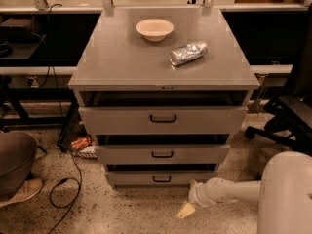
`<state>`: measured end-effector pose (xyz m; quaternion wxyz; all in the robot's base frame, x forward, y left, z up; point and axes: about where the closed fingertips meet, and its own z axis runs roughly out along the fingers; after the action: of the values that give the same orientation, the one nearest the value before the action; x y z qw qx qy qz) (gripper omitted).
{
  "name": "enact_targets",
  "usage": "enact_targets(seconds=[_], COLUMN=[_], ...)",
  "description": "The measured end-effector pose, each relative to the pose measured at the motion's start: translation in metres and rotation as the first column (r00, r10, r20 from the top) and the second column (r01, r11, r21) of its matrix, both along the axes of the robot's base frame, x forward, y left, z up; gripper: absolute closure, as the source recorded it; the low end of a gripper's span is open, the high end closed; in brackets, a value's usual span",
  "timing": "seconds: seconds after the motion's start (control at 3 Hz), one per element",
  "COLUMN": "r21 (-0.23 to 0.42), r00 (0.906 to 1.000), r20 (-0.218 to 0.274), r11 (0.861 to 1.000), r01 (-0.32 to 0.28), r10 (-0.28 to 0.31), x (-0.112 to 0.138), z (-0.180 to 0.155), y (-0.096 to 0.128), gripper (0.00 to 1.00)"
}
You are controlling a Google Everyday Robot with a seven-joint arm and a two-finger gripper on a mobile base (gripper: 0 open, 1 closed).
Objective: Open bottom drawer
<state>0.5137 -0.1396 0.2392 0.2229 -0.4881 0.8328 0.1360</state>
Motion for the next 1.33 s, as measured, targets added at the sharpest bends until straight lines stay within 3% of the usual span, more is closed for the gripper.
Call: enact_targets(seconds=[0.33,0.67,1.0,1.33], r21=[0.016,0.004,0.004,-0.047], r00=[0.9975,0.9872,0.9872,0.9686], r20=[0.071,0.156,0.156,0.231], r11=[1.000,0.999,0.999,0.996], r01=[0.005,-0.034,-0.034,-0.082], r10=[-0.006,0.033,0.033,0.091], x=[0.034,0.077,0.077,0.089], z=[-0.017,-0.027,-0.027,-0.025], y=[-0.001,0.011,0.011,0.006], gripper=[0.00,0.00,0.00,0.00])
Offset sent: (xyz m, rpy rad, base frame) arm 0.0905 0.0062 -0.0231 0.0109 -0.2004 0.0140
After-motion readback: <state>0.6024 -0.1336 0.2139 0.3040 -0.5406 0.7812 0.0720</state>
